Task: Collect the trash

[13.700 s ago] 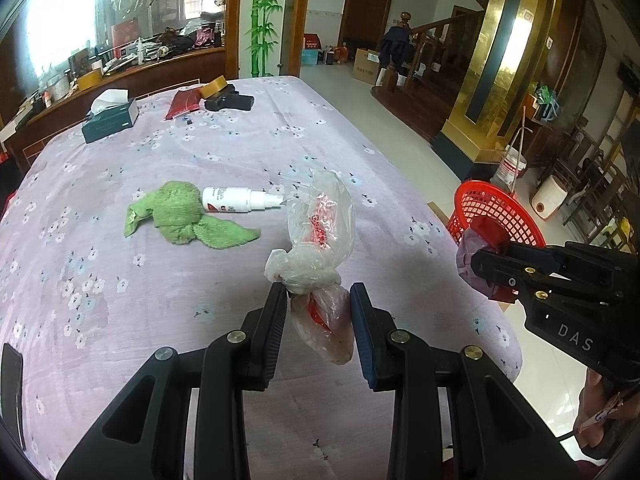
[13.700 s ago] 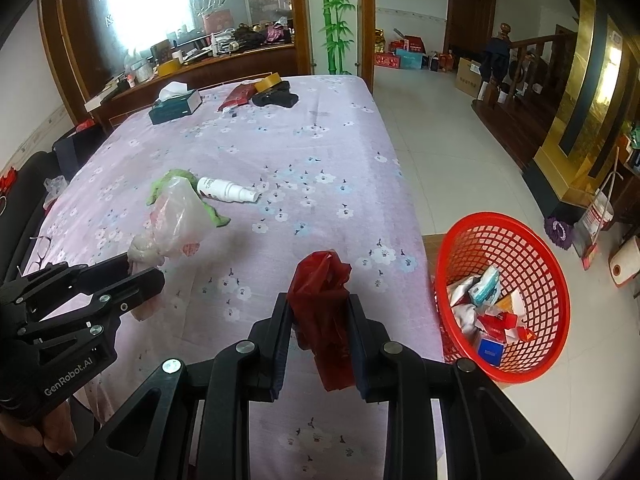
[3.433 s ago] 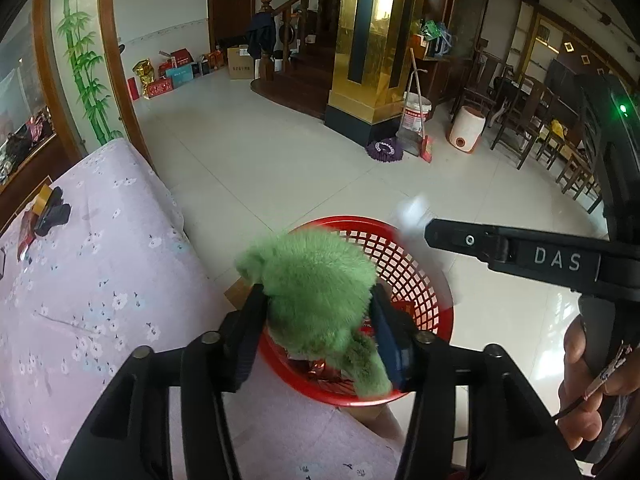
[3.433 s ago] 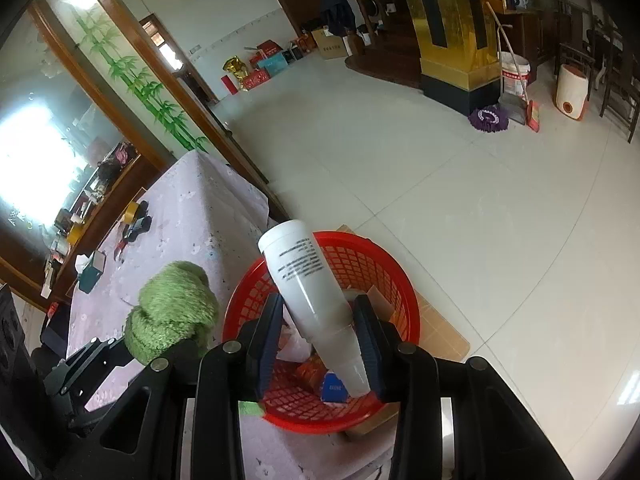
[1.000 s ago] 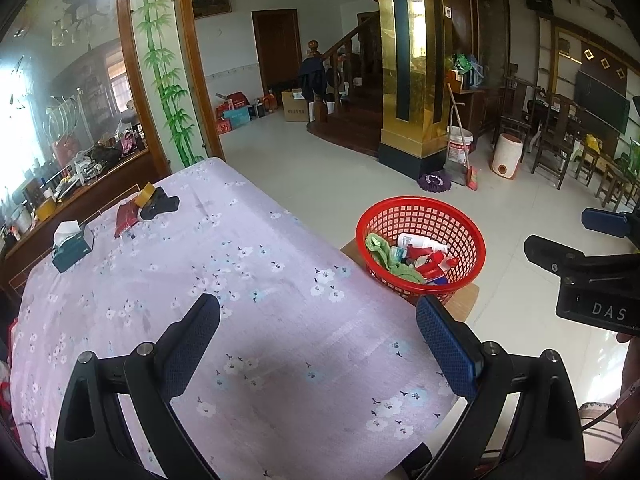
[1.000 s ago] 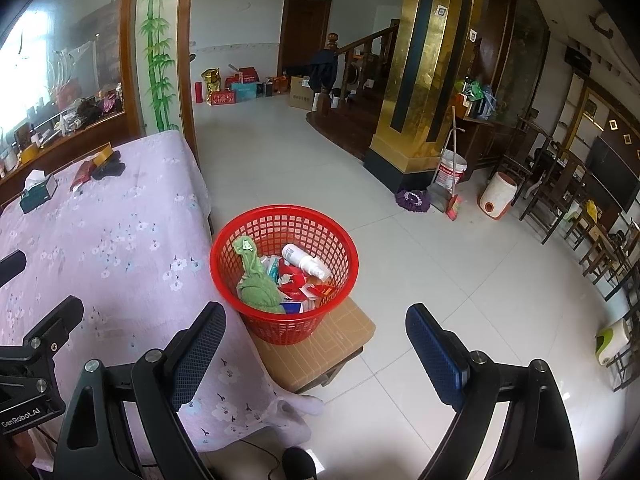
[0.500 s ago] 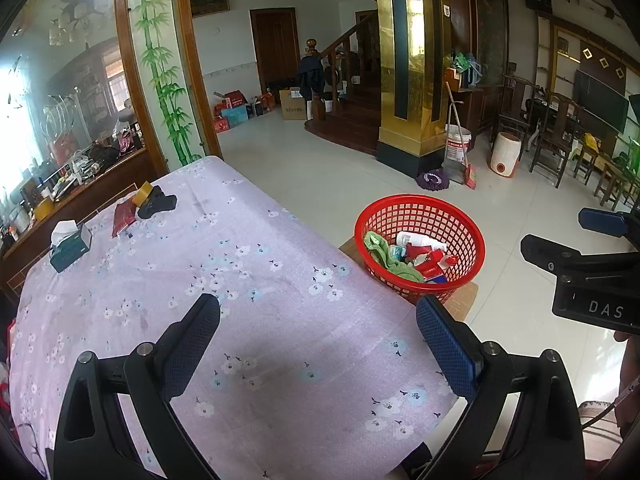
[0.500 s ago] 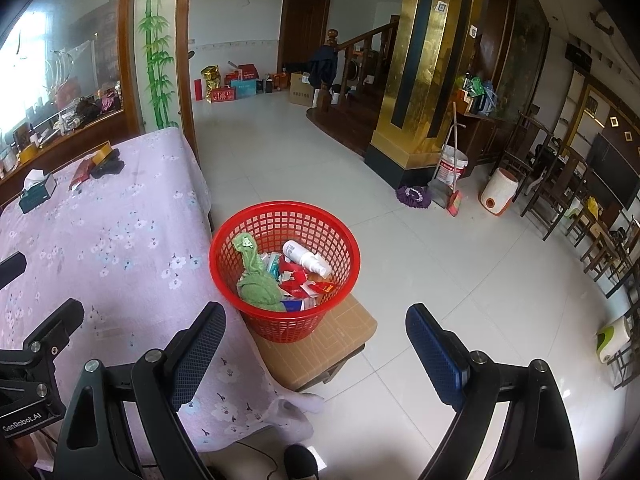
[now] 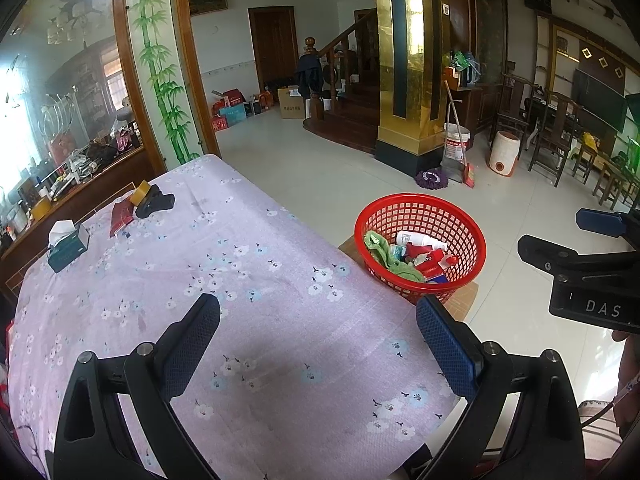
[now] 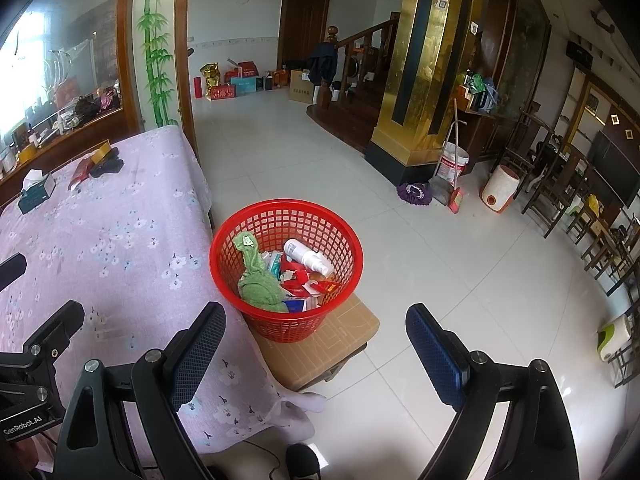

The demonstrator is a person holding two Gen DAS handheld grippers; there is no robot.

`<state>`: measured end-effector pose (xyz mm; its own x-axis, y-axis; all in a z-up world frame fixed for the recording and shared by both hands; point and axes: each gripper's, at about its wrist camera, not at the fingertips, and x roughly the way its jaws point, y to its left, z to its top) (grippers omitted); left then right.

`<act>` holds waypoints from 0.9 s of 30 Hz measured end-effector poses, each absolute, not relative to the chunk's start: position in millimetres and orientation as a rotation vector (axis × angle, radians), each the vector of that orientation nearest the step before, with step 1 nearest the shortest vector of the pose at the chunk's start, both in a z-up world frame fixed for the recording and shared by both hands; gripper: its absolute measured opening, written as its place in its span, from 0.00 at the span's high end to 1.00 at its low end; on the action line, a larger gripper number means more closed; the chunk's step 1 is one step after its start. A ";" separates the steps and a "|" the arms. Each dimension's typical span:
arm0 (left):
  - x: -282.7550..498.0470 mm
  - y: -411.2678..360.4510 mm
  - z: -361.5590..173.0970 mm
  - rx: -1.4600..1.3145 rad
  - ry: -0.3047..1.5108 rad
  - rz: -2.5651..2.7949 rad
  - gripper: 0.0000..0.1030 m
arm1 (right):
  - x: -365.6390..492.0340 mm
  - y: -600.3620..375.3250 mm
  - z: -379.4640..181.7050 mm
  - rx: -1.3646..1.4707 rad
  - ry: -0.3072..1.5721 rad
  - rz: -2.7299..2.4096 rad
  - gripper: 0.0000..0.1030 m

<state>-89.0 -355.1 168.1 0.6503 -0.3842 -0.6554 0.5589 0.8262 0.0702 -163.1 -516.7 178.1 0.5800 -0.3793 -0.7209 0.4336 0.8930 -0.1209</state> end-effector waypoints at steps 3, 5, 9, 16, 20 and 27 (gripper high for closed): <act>-88.9 -355.2 167.9 0.276 0.675 -0.544 0.05 | -162.0 -515.6 176.5 0.071 0.828 -0.474 0.09; -88.8 -355.2 168.1 0.278 0.675 -0.543 0.05 | -160.1 -516.7 176.6 0.071 0.829 -0.473 0.09; -88.8 -355.2 168.3 0.277 0.675 -0.544 0.05 | -157.5 -517.6 175.7 0.072 0.831 -0.471 0.09; -87.7 -355.3 166.7 0.277 0.676 -0.544 0.05 | -153.6 -516.9 173.4 0.075 0.835 -0.467 0.09; -87.3 -355.3 167.2 0.278 0.677 -0.546 0.05 | -152.5 -517.7 173.2 0.076 0.836 -0.465 0.09; -86.6 -356.2 166.7 0.276 0.679 -0.543 0.05 | -146.4 -517.4 170.5 0.073 0.843 -0.454 0.09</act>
